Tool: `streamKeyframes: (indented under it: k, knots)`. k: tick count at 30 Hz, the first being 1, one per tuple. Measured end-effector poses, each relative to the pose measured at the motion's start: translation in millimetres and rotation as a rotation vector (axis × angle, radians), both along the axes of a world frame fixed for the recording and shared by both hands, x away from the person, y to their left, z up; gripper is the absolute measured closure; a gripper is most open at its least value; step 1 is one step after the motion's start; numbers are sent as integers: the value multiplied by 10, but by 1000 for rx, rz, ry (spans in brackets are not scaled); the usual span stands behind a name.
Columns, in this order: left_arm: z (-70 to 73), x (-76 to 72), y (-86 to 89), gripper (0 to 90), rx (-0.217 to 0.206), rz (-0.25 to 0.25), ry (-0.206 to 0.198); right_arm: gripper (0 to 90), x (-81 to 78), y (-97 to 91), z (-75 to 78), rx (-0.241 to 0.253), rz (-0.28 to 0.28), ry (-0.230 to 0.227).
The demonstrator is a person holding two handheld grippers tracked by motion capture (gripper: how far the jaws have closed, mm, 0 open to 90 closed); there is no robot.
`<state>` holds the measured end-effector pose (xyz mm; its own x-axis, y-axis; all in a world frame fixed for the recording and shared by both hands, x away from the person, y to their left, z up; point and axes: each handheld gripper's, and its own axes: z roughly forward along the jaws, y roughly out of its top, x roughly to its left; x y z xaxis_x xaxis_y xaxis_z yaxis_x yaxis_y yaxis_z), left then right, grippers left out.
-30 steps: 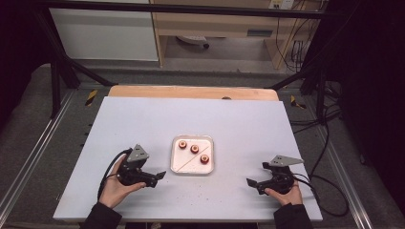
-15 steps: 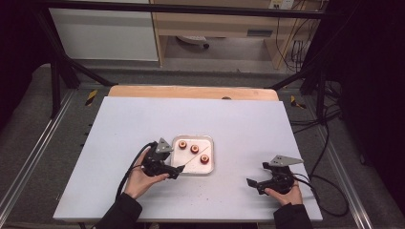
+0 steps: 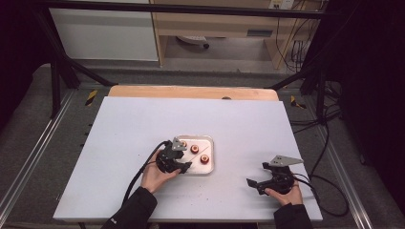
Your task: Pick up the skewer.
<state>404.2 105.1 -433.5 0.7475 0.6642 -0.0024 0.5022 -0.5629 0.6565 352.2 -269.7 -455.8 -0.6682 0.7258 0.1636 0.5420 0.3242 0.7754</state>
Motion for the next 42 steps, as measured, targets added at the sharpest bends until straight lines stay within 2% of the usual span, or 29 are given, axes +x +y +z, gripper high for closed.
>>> streamKeyframes:
  k: [6,10,16,26,31,34,37,42]
  knots:
    - [-25,-9,-16,714,23,-23,5,12,1,0,-1,0,1,0]
    - [-42,-17,-25,771,26,-31,14,13,-2,5,-3,1,-1,3]
    - [-51,-34,-36,868,37,-26,-9,13,-1,5,-4,0,0,3]
    - [-65,-60,-35,885,28,-18,-27,14,-2,6,-4,2,1,3]
    - [-23,-83,11,885,-11,-19,-26,14,-3,4,-2,2,0,1]
    - [6,-101,34,886,-14,-22,-31,14,-1,3,-2,0,0,-2]
    - [69,-134,82,885,-43,-21,-38,14,-3,3,1,1,-2,-3]
    - [124,-163,124,885,-59,-28,-40,9,-4,17,11,-9,3,-13]
